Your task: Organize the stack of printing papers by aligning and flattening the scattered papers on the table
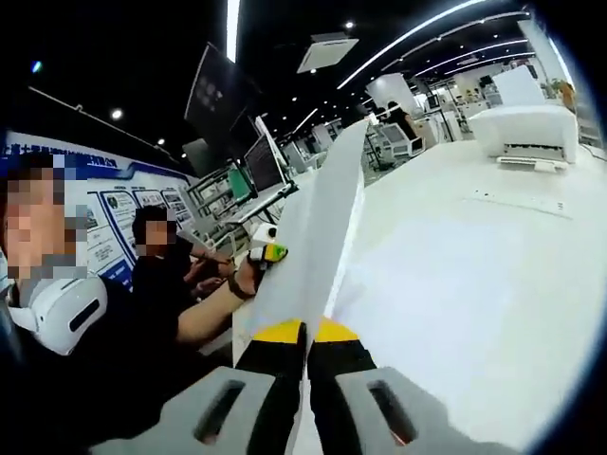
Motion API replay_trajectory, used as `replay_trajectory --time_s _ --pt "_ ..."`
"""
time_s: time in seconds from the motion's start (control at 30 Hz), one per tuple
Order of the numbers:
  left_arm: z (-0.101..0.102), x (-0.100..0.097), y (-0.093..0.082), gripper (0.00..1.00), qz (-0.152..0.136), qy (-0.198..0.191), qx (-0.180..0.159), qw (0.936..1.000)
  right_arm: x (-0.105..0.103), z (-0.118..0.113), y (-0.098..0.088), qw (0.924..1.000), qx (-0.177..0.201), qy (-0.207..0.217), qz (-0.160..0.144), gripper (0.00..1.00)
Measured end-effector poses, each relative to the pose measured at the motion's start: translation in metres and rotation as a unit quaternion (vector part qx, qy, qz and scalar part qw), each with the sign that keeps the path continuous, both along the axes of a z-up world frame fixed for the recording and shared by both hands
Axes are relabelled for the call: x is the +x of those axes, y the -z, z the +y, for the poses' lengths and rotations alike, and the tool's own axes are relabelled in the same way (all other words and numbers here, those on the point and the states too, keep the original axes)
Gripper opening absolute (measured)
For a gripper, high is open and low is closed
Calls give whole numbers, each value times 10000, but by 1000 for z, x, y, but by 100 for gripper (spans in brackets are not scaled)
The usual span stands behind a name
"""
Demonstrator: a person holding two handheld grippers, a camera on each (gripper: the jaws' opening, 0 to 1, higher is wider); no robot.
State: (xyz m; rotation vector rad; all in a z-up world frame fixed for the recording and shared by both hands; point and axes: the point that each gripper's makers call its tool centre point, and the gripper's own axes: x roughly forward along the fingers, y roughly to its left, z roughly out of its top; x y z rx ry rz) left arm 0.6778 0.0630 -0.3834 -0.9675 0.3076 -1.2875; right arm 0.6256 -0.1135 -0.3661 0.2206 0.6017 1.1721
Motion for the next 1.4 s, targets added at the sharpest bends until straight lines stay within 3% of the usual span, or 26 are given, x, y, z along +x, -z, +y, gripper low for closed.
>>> replay_trajectory --time_s 0.8,1.4 --pt "-3 -4 -1 6 -16 -4 41 10000 -8 14 -2 9999 -113 -40 26 0" --pt "-9 -9 -3 6 -36 -5 62 10000 7 16 1 9999 -94 -108 61 0"
